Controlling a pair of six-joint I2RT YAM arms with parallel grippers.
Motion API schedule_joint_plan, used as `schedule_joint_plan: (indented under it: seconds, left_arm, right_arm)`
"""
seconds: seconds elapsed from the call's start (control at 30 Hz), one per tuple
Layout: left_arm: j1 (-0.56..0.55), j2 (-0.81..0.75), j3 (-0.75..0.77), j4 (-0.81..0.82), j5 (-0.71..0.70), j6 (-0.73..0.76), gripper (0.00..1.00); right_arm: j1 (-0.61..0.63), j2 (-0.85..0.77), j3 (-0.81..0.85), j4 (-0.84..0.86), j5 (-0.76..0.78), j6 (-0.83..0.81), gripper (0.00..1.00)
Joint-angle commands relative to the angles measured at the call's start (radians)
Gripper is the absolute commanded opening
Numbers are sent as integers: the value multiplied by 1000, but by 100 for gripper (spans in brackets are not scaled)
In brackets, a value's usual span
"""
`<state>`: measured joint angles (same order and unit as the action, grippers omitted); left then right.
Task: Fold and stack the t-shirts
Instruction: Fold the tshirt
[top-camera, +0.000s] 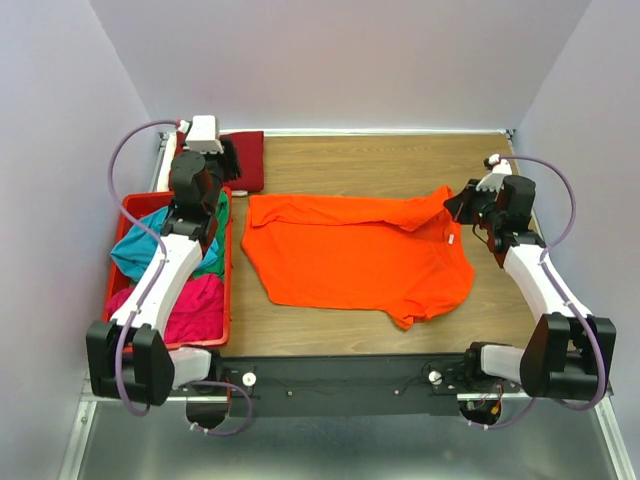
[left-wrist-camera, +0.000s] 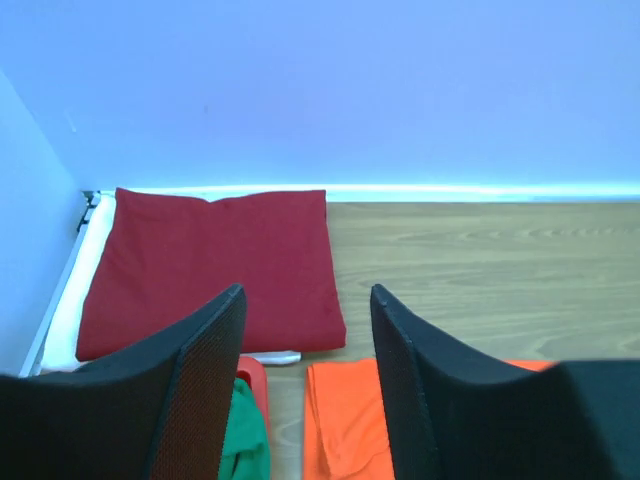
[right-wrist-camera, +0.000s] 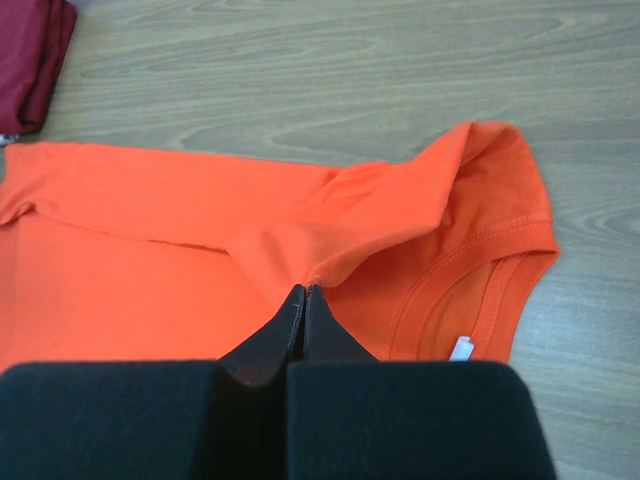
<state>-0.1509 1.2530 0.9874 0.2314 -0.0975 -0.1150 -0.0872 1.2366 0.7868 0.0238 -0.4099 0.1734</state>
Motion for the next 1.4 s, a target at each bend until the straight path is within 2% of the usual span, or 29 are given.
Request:
schedule_joint_plan:
  seconds: [0.0,0.47,0.57,0.63,0.67,0.73,0.8,0.87,1.0,1.03,1.17,1.33,1.37]
  left_arm:
    - [-4,-70,-56,26,-62,44,64]
    - [-4,-273,-253,-15,27,55,64]
    - [-3,-308,-266,-15,38,64,64]
    - [-6,-328,-280,-9,51,63,64]
    - [-7,-334,-288,-7,58,61,64]
    - [-7,-336,-294,0,65,61,64]
    - [-9,-328,-291,3,87,60,64]
    - [-9,-320,-282,3,91,58,64]
    - [-9,-317,-277,2,125,63,64]
    - [-9,-317,-279,3,127,63,64]
    - [-9,-317,-279,6,142,61,64]
    - [-9,-311,-280,9,170,52,63]
    - [-9,-310,-279,9,173,54,64]
  right_arm:
    - [-6,-20,-20,-51,-24,-23,1]
    - [-6,-31,-18,-171,-96,-63,2]
    - [-6,-49,-20,-260,-54,-110,11]
    - [-6,-52,3,-352,14,-193,29]
    - [-6,-64,14,-402,46,-246,32]
    - [-6,-83,29,-424,118,-302,32]
    - [-6,-89,46,-442,135,-377,41]
    - [-6,-59,92,-475,96,-489,54]
    - [15,30,161,-657,-194,-813,67]
    - [29,52,173,-689,-267,-872,67]
    - [144,152,212,-691,-247,-975,67]
    - [331,251,252,-613,-66,-1025,66]
    - [357,285,267,-598,10,-1022,64]
